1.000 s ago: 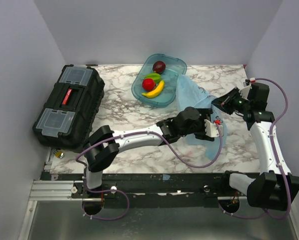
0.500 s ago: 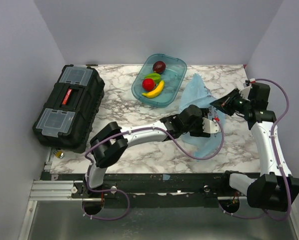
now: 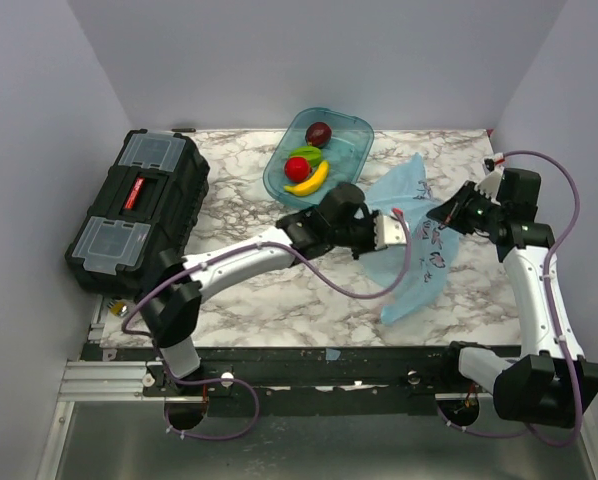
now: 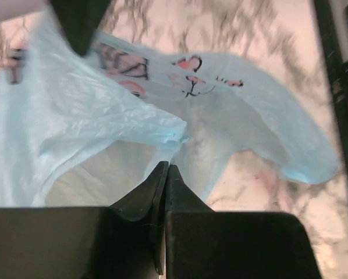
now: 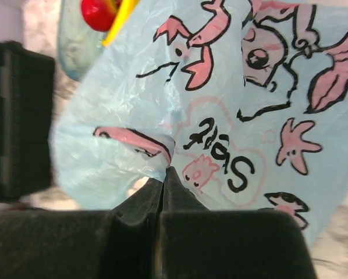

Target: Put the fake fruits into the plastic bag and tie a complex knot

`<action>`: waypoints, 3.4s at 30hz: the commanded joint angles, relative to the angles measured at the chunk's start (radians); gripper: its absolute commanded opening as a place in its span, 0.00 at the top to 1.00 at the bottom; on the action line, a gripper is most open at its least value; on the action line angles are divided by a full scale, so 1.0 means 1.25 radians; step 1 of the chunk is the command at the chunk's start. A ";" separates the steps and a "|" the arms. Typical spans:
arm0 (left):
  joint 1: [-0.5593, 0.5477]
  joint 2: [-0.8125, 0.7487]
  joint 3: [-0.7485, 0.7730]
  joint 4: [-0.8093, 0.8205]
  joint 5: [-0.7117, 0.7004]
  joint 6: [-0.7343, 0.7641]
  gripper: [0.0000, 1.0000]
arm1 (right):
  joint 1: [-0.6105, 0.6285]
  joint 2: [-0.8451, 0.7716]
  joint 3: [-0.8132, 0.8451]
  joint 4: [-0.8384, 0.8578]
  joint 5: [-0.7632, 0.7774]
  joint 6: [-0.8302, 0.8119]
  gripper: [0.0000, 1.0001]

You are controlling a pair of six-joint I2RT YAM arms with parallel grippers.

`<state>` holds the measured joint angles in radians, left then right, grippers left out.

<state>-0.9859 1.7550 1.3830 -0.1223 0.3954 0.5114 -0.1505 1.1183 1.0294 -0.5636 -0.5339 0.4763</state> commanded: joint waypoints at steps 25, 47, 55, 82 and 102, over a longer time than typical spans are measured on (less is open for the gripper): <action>0.212 0.009 0.161 0.056 0.552 -0.560 1.00 | 0.062 -0.087 0.039 -0.091 -0.330 -1.024 0.00; 0.313 0.085 0.386 -0.185 0.508 -0.467 1.00 | 0.311 0.106 0.054 0.075 -0.213 -1.038 0.99; 0.435 0.098 0.374 -0.232 0.239 -0.415 0.24 | 0.309 0.199 0.171 0.155 0.020 -0.716 0.99; 0.451 0.318 0.405 -0.597 -0.237 -0.168 0.47 | 0.296 0.260 0.327 0.144 0.123 -0.313 0.99; 0.493 0.145 0.371 -0.498 0.168 -0.203 0.33 | 0.269 0.234 0.239 0.204 -0.060 -0.289 0.99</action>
<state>-0.3618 1.8626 1.7412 -0.7296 0.3771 0.2840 0.1864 1.4490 1.3544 -0.3378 -0.5274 0.1463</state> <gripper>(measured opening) 0.705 0.009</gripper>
